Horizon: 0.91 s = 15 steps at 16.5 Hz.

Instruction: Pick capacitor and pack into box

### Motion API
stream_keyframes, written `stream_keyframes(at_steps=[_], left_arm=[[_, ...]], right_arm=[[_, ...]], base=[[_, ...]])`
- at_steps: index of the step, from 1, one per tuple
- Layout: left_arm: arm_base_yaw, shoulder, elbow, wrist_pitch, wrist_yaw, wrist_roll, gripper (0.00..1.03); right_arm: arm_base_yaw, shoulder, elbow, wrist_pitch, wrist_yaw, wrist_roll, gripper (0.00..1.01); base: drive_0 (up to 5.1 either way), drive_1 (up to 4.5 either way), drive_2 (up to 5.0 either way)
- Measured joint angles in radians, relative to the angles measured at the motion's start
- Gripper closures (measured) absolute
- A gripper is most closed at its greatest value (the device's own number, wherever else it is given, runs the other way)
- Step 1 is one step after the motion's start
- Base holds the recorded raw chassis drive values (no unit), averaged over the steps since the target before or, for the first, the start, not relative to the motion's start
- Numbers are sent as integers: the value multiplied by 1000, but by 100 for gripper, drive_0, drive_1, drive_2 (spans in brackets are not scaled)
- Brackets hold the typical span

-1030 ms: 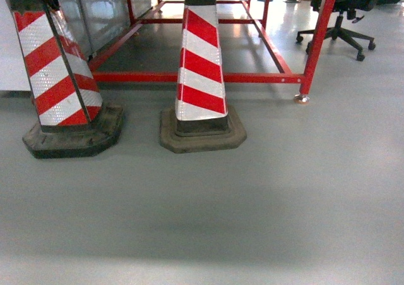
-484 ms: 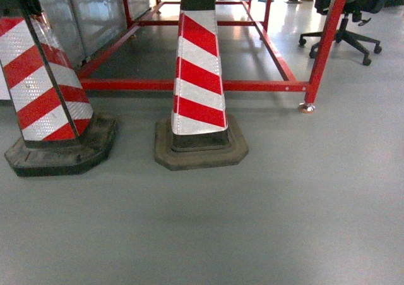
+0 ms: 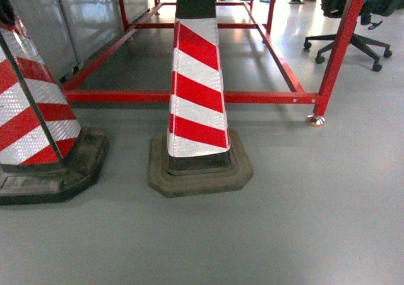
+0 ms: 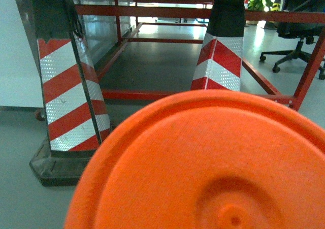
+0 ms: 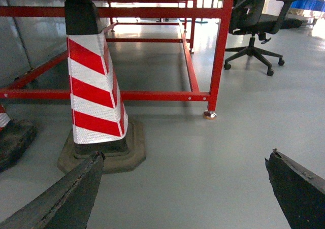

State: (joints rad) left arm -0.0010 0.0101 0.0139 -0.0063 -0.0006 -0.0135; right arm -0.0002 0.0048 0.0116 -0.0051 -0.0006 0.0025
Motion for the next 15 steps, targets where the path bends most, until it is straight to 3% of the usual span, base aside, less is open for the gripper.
stream_keyframes(at_steps=[7, 15], left_arm=[[0, 0, 0, -1, 0, 0, 60], [0, 0, 0, 0, 1, 0, 60]], right_arm=[[0, 0, 0, 1, 0, 0, 3], [0, 0, 0, 1, 0, 0, 3]], base=[[-1, 376, -378], [0, 0, 0]])
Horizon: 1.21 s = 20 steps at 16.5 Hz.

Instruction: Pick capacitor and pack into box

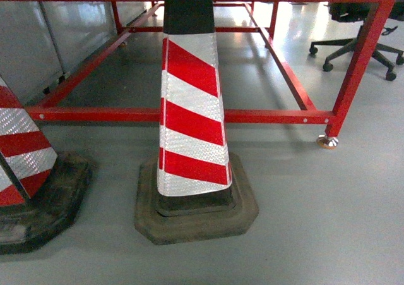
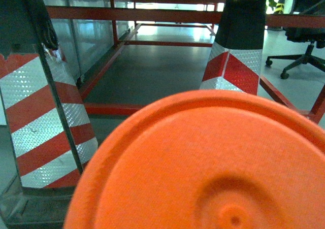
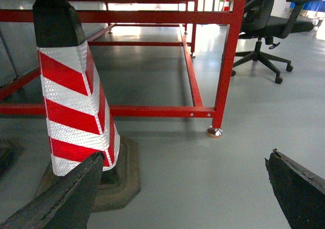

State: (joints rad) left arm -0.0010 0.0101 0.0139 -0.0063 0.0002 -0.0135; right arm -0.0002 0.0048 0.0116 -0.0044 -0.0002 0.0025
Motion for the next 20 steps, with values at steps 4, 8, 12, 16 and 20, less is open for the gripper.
stream_keyframes(at_steps=[4, 8, 12, 16, 20], left_arm=[[0, 0, 0, -1, -1, 0, 60], [0, 0, 0, -1, 1, 1, 60], [0, 0, 0, 0, 1, 7, 60], [0, 0, 0, 0, -1, 11, 60], [0, 0, 0, 0, -1, 14, 60]], right_arm=[[0, 0, 0, -2, 0, 0, 3], [0, 0, 0, -2, 0, 0, 3], [0, 0, 0, 0, 2, 0, 3], [0, 0, 0, -1, 0, -1, 3], [0, 0, 0, 0, 0, -1, 3]], base=[[0, 0, 0], [0, 0, 0], [0, 0, 0], [0, 0, 0], [0, 0, 0]])
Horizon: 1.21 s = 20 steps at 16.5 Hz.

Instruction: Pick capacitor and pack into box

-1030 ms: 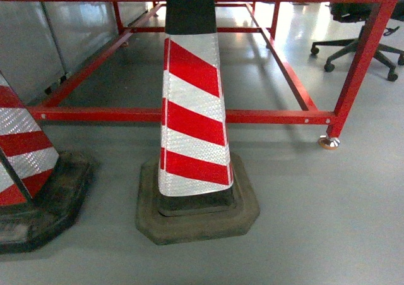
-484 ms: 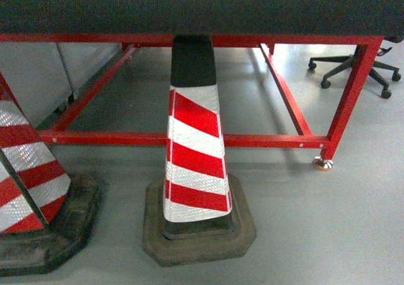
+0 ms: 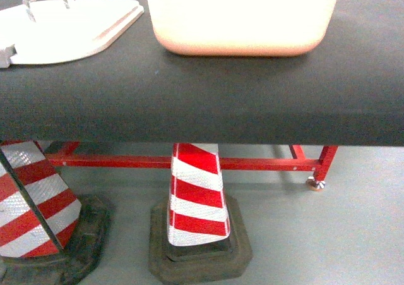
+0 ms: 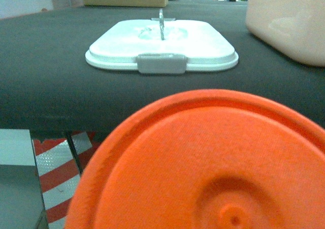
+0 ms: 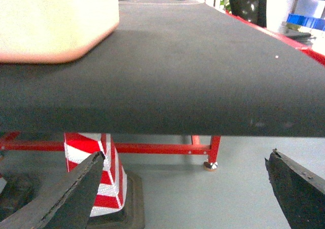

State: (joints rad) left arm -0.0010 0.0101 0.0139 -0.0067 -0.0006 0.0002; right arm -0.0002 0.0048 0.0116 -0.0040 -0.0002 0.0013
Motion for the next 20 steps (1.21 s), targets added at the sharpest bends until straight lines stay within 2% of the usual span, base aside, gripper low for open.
stream_keyframes(at_steps=[20], left_arm=[[0, 0, 0, 1, 0, 0, 60]], right_arm=[[0, 0, 0, -1, 0, 1, 3]], base=[[0, 0, 0]])
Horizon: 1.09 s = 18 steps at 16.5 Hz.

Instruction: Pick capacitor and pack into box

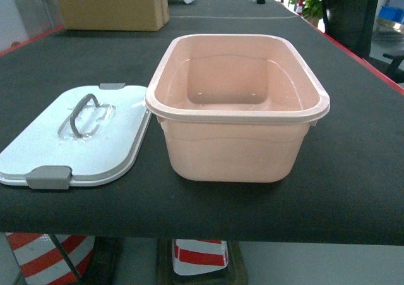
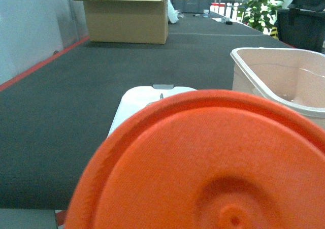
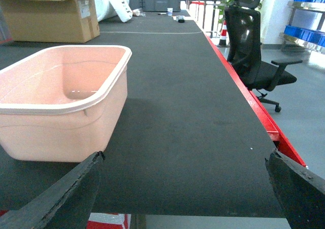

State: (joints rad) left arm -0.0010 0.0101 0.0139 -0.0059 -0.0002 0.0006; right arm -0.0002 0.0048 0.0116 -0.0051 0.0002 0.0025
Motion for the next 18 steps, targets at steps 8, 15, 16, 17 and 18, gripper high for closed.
stream_keyframes(at_steps=[8, 15, 16, 17, 18], left_arm=[[-1, 3, 0, -8, -6, 4, 60], [-266, 1261, 486, 866, -184, -14, 60], [-321, 1435, 640, 805, -184, -34, 60], [-365, 1576, 769, 759, -191, -47, 60], [-414, 1716, 921, 702, -192, -58, 60]], right_arm=[[0, 0, 0, 0, 0, 0, 3], [0, 0, 0, 0, 0, 0, 3], [0, 0, 0, 0, 0, 0, 3], [0, 0, 0, 0, 0, 0, 3], [0, 0, 0, 0, 0, 0, 3]], base=[[0, 0, 0], [0, 0, 0], [0, 0, 0], [0, 0, 0], [0, 0, 0]])
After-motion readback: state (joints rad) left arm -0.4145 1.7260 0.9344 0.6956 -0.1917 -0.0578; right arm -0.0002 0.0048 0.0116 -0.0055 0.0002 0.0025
